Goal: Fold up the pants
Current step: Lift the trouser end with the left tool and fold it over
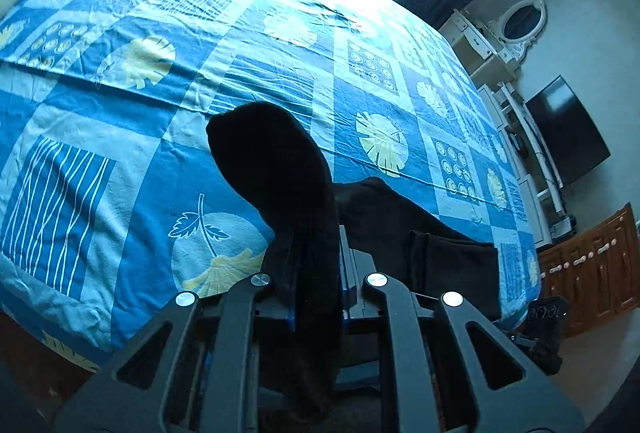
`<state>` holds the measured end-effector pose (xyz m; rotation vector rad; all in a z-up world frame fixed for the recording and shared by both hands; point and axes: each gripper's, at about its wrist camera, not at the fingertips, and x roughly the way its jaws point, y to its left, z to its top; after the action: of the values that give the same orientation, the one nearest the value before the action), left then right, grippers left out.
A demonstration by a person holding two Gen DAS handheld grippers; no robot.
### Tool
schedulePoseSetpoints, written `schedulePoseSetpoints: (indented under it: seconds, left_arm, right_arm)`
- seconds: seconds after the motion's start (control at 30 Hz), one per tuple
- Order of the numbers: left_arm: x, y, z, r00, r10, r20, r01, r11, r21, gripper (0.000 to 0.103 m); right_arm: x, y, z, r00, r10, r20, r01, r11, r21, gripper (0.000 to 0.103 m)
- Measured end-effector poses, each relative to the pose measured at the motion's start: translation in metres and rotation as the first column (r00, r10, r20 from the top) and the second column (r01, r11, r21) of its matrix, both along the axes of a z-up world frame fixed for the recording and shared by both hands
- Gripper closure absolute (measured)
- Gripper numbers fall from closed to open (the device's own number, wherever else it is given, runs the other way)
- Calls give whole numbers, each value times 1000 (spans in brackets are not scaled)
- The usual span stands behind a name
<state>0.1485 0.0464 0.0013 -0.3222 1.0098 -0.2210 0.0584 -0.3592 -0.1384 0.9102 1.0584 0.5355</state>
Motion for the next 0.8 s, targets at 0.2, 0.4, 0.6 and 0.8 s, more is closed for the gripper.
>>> schedulePoseSetpoints:
  seconds: [0.2, 0.4, 0.6, 0.8]
  left_arm:
    - [-11, -98, -3, 989, -130, 64, 117, 977, 179, 89]
    - [-16, -163, -22, 979, -200, 48, 177, 940, 291, 89]
    - [-22, -209, -36, 973, -224, 45, 188, 897, 399, 89]
    - [-18, -244, -57, 971, -237, 29, 197, 862, 468, 89]
  right_arm:
    - [-6, -36, 3, 995, -98, 4, 98, 995, 11, 20]
    - [-16, -81, -7, 972, -236, -12, 236, 971, 24, 16]
    - [-25, -109, -28, 953, -298, -63, 303, 948, 98, 15]
    - [-31, -120, -28, 952, -304, -45, 307, 943, 130, 15]
